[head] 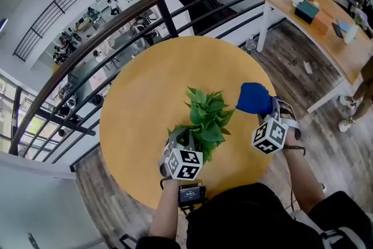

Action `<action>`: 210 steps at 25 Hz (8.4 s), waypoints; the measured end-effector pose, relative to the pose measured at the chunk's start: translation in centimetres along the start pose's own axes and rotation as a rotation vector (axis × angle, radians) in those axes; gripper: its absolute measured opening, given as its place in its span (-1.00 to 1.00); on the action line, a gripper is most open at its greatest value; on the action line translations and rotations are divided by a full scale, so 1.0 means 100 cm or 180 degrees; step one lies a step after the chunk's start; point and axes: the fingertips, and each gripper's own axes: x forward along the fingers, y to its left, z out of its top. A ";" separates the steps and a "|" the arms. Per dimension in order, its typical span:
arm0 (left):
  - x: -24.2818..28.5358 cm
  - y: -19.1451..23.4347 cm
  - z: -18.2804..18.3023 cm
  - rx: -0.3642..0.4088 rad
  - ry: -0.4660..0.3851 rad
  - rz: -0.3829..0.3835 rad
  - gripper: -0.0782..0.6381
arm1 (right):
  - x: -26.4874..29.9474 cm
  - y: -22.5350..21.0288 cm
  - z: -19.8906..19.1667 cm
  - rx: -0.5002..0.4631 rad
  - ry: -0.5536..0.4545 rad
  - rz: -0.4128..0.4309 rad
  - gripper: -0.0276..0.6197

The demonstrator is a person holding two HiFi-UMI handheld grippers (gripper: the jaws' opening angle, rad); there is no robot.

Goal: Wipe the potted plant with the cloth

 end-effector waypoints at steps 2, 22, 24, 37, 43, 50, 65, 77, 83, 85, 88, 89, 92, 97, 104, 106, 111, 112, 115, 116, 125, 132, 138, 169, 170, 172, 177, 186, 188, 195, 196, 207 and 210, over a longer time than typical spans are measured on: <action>-0.001 -0.001 0.001 0.0014 -0.0001 0.0000 -0.78 | -0.022 -0.012 0.010 0.0164 -0.0185 -0.0022 -0.45; 0.004 0.001 -0.005 0.0035 0.0049 0.0011 -0.78 | -0.097 0.157 0.019 -0.0688 -0.0077 0.2135 -0.45; 0.006 0.001 -0.005 0.0041 0.0042 0.0017 -0.78 | -0.094 0.160 0.004 -0.0670 0.0060 0.2201 -0.45; 0.003 0.002 -0.006 0.0044 0.0050 -0.0006 -0.78 | -0.140 0.064 0.053 -0.0032 -0.0649 0.1960 -0.45; 0.003 0.001 -0.006 0.0041 0.0049 -0.0013 -0.78 | -0.122 0.095 0.082 -0.0458 -0.0610 0.2060 -0.45; 0.004 0.002 -0.008 0.0036 0.0071 -0.0017 -0.78 | -0.108 0.152 0.037 -0.0645 -0.0145 0.2442 -0.45; 0.005 0.004 -0.009 0.0041 0.0075 -0.0013 -0.78 | -0.116 0.102 0.009 -0.0055 -0.0136 0.2262 -0.45; 0.003 0.005 -0.010 0.0004 0.0084 0.0003 -0.78 | -0.112 0.123 0.082 -0.0771 -0.0434 0.2281 -0.45; 0.009 0.008 -0.013 -0.0003 0.0094 0.0024 -0.78 | -0.122 0.158 0.035 -0.0607 -0.0224 0.2772 -0.45; 0.009 0.010 -0.013 -0.0022 0.0085 0.0033 -0.78 | -0.118 0.160 0.014 -0.0554 -0.0051 0.2808 -0.45; 0.008 0.010 -0.013 -0.0030 0.0065 0.0029 -0.78 | -0.101 0.146 -0.026 -0.0558 0.0321 0.2609 -0.45; 0.007 0.009 -0.012 -0.0027 0.0054 0.0028 -0.78 | -0.092 0.135 -0.038 -0.0551 0.0433 0.2469 -0.45; 0.006 0.008 -0.010 -0.0010 0.0032 0.0016 -0.78 | -0.067 0.082 -0.049 -0.0396 0.0575 0.1933 -0.45; 0.003 0.009 -0.010 -0.0005 0.0013 0.0006 -0.78 | -0.033 -0.023 0.016 -0.0087 0.0075 0.0683 -0.45; 0.003 0.006 -0.011 0.0020 0.0017 -0.0016 -0.78 | 0.014 -0.050 0.127 -0.0344 -0.0637 0.0120 -0.45; 0.003 0.006 -0.012 0.0018 0.0028 -0.0018 -0.78 | 0.029 -0.030 0.131 -0.0490 -0.0611 0.0241 -0.45; 0.003 0.006 -0.016 0.0022 0.0046 -0.0025 -0.78 | 0.054 0.012 0.092 -0.0694 -0.0329 0.0399 -0.45; 0.003 0.006 -0.017 0.0029 0.0056 -0.0025 -0.78 | 0.057 0.017 0.082 -0.0668 -0.0261 0.0432 -0.45; 0.003 0.008 -0.019 0.0040 0.0076 -0.0017 -0.78 | 0.069 0.028 0.056 -0.0563 -0.0081 0.0499 -0.45; 0.004 0.008 -0.020 0.0039 0.0081 -0.0013 -0.78 | 0.073 0.031 0.048 -0.0542 -0.0015 0.0519 -0.45; 0.008 0.008 -0.019 0.0049 0.0108 -0.0007 -0.78 | 0.078 0.028 -0.012 -0.0158 0.0389 0.0544 -0.45; 0.007 0.007 -0.019 0.0047 0.0112 0.0004 -0.78 | 0.018 -0.005 0.058 0.0106 -0.0449 0.0276 -0.45; 0.006 0.007 -0.020 0.0053 0.0131 0.0003 -0.78 | 0.039 0.026 0.069 -0.0527 -0.0317 0.0264 -0.45; 0.007 0.007 -0.021 0.0054 0.0146 0.0007 -0.78 | 0.073 0.069 0.039 -0.0638 0.0024 0.0700 -0.45; 0.007 0.007 -0.021 0.0053 0.0149 0.0005 -0.78 | 0.078 0.075 0.027 -0.0644 0.0142 0.0762 -0.45; 0.006 0.006 -0.020 0.0051 0.0147 -0.0002 -0.78 | 0.085 0.086 0.004 -0.0651 0.0341 0.0881 -0.45; 0.006 0.008 -0.021 0.0056 0.0143 0.0006 -0.78 | 0.089 0.081 -0.023 -0.0618 0.0566 0.0938 -0.45; 0.006 0.007 -0.020 0.0061 0.0150 -0.0003 -0.78 | 0.062 -0.027 0.046 -0.0111 -0.0016 0.0203 -0.45; 0.007 0.007 -0.020 0.0062 0.0152 -0.0004 -0.78 | 0.051 -0.042 0.075 -0.0078 -0.0258 0.0077 -0.45; 0.006 0.008 -0.022 0.0044 0.0174 0.0014 -0.78 | 0.064 0.004 0.111 -0.0619 -0.0383 0.0214 -0.45; 0.006 0.008 -0.023 0.0038 0.0173 0.0010 -0.78 | 0.069 0.015 0.103 -0.0658 -0.0310 0.0270 -0.45; 0.006 0.008 -0.023 0.0047 0.0175 0.0001 -0.78 | 0.098 0.078 -0.007 -0.0421 0.0471 0.0849 -0.45; 0.007 0.007 -0.023 0.0063 0.0170 -0.0003 -0.78 | 0.096 0.056 -0.006 -0.0270 0.0402 0.0700 -0.45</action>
